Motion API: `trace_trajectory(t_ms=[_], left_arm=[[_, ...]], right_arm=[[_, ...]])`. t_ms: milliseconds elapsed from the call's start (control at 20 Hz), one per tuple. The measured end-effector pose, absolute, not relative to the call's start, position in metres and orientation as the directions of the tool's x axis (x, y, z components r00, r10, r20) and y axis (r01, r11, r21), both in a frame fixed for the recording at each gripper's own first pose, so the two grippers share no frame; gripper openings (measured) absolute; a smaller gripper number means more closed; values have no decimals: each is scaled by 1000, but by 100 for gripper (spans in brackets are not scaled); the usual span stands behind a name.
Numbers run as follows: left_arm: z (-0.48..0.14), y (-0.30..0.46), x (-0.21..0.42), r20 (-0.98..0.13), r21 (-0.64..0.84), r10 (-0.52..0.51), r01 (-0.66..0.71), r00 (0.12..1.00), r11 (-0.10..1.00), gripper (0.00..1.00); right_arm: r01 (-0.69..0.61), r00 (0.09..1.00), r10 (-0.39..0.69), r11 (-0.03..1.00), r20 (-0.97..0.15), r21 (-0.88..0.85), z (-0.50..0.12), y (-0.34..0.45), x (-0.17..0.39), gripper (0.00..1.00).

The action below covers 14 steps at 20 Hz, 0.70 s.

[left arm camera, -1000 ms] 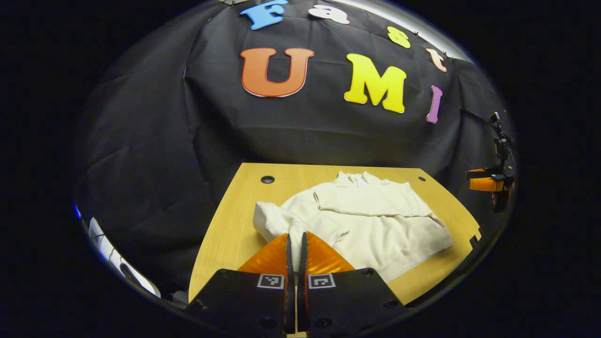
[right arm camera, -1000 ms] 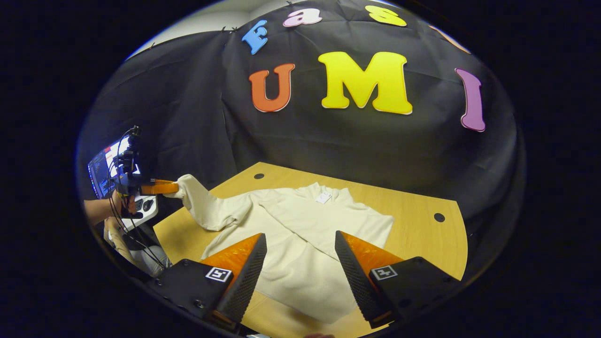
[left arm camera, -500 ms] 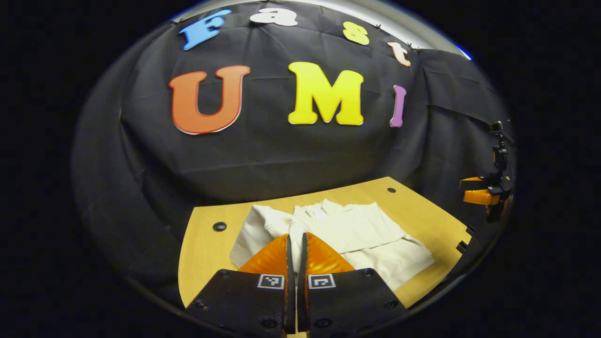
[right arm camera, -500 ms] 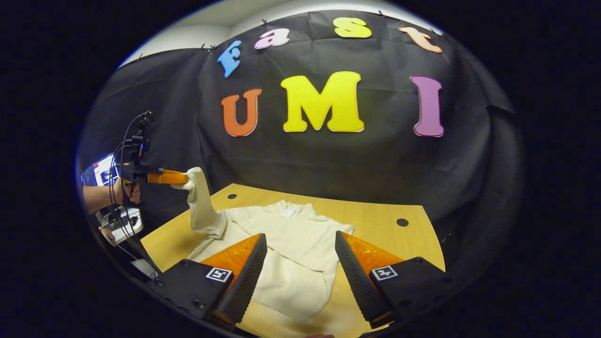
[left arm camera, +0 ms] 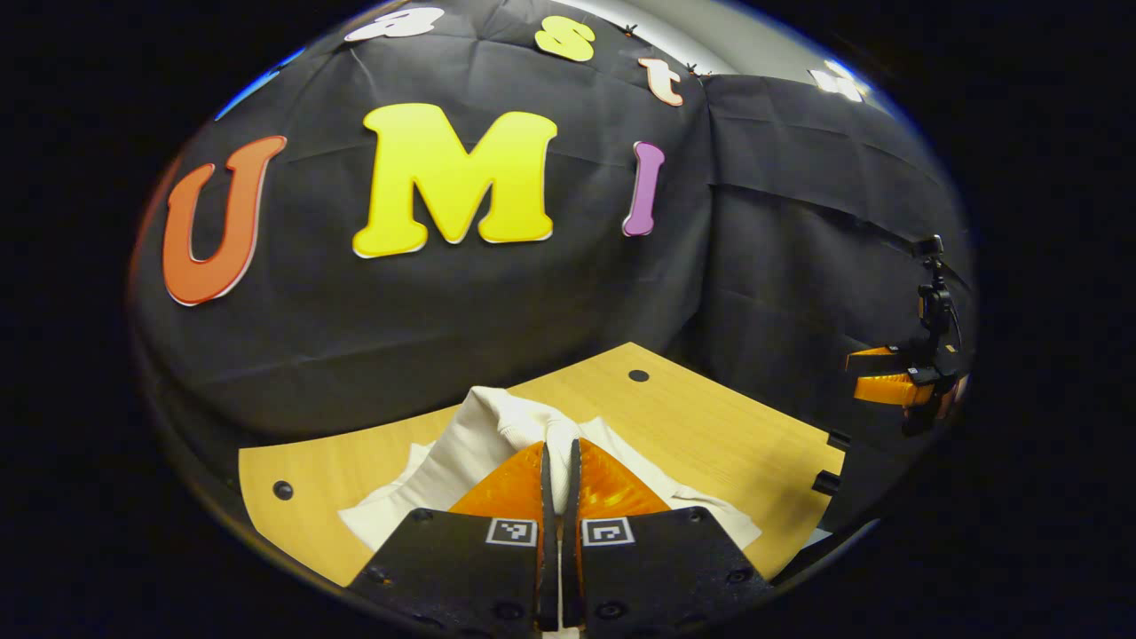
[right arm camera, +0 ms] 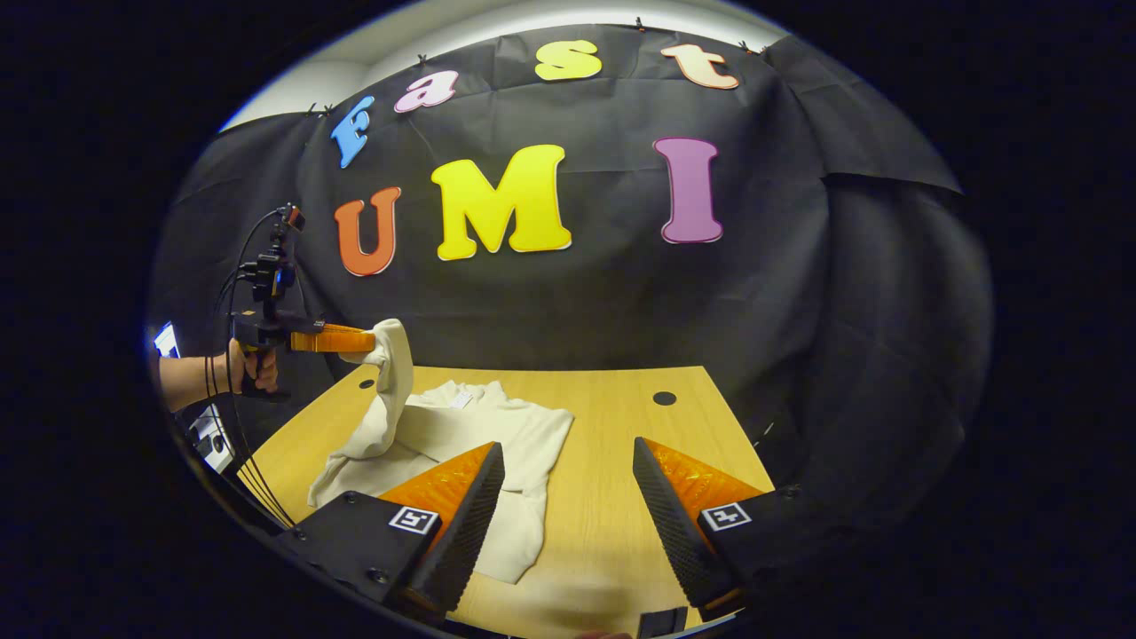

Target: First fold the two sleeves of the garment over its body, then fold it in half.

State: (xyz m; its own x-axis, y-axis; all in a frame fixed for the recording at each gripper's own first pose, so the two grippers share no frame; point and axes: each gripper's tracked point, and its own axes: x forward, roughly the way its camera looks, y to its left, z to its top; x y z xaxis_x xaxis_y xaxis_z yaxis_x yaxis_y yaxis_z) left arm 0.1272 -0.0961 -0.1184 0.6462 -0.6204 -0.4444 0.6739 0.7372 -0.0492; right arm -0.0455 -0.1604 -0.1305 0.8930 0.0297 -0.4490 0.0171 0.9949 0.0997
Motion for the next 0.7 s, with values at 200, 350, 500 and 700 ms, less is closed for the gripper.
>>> trace_trajectory(t_ms=[200, 350, 500, 700], left_arm=[[-156, -140, 138, -493, -89, -649, 708, 580, 701, 5], [-196, -159, 151, -544, -102, -626, 697, 558, 710, 0], [-240, -176, 163, -598, -131, -598, 671, 533, 729, 4], [-285, -197, 177, -622, -175, -582, 632, 523, 755, 14]], right_arm=[[76, 883, -30, 994, -468, 80, -132, -183, -58, 92], [97, 870, -54, 993, -490, 63, -135, -194, -69, 92], [123, 852, -82, 991, -517, 45, -141, -205, -77, 92], [161, 821, -118, 987, -559, 29, -150, -216, -88, 90]])
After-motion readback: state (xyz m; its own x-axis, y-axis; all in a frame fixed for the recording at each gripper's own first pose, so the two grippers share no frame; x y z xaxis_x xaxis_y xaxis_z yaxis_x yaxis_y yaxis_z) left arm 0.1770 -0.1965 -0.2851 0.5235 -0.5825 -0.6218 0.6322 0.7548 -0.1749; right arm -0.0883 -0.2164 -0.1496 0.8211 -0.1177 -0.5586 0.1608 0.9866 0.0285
